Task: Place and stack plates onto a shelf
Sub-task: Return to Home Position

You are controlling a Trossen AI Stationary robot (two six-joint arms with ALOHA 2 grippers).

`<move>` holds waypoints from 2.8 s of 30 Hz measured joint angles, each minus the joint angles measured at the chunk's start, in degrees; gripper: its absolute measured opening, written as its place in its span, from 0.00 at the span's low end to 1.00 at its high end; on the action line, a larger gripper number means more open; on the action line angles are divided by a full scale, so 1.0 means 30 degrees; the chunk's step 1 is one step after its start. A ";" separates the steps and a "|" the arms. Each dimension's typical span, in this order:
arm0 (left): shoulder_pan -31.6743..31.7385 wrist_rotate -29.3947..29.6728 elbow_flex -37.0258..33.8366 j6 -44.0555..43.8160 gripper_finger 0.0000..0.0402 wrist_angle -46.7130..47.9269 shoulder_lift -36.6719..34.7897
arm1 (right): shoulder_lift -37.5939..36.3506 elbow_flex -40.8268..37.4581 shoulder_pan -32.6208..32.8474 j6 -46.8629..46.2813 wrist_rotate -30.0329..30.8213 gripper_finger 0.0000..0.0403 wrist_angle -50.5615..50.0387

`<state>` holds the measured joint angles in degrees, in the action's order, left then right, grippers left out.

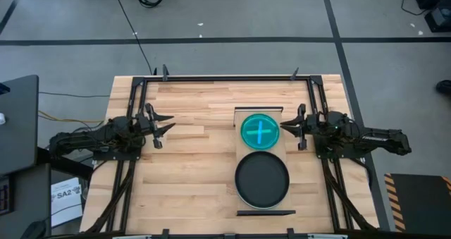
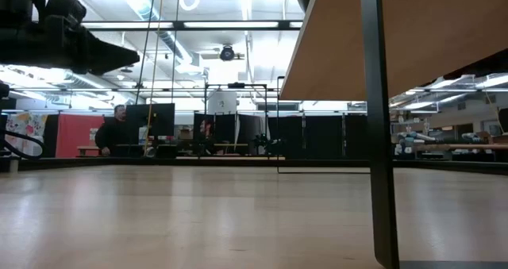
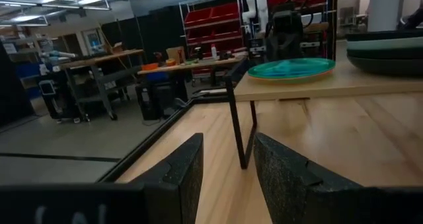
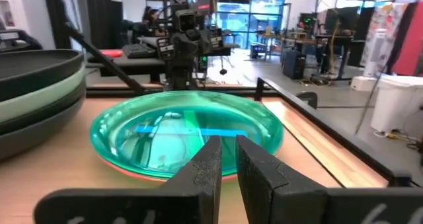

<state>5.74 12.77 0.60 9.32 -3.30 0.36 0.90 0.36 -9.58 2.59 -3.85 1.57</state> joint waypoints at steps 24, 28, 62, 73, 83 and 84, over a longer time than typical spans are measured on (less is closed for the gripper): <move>0.0000 0.0125 -0.0029 0.0102 0.35 -0.0274 0.0007 | 0.0003 0.0007 0.0000 -0.0831 0.1790 0.13 -0.0117; 0.0000 0.0168 -0.0036 0.0102 0.35 -0.0768 0.0000 | 0.0003 0.0007 0.0000 -0.0816 0.1790 0.13 -0.0117; 0.0000 0.0081 -0.0036 0.0087 0.35 -0.0937 -0.0007 | 0.0003 0.0015 0.0000 -0.0823 0.1775 0.13 -0.0125; 0.0000 0.0081 -0.0036 0.0087 0.35 -0.0973 -0.0090 | 0.0003 0.0015 0.0000 -0.0823 0.1768 0.13 -0.0125; -0.0006 0.0073 -0.0051 0.0087 0.35 -0.0908 -0.0087 | 0.0003 0.0015 0.0000 -0.0823 0.1768 0.13 -0.0125; -0.0001 0.0073 -0.0051 0.0087 0.35 -0.0908 -0.0087 | 0.0003 0.0017 0.0000 -0.0823 0.1768 0.13 -0.0125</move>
<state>5.73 12.99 0.45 9.58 -6.02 0.10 0.91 0.41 -9.58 0.12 1.45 1.19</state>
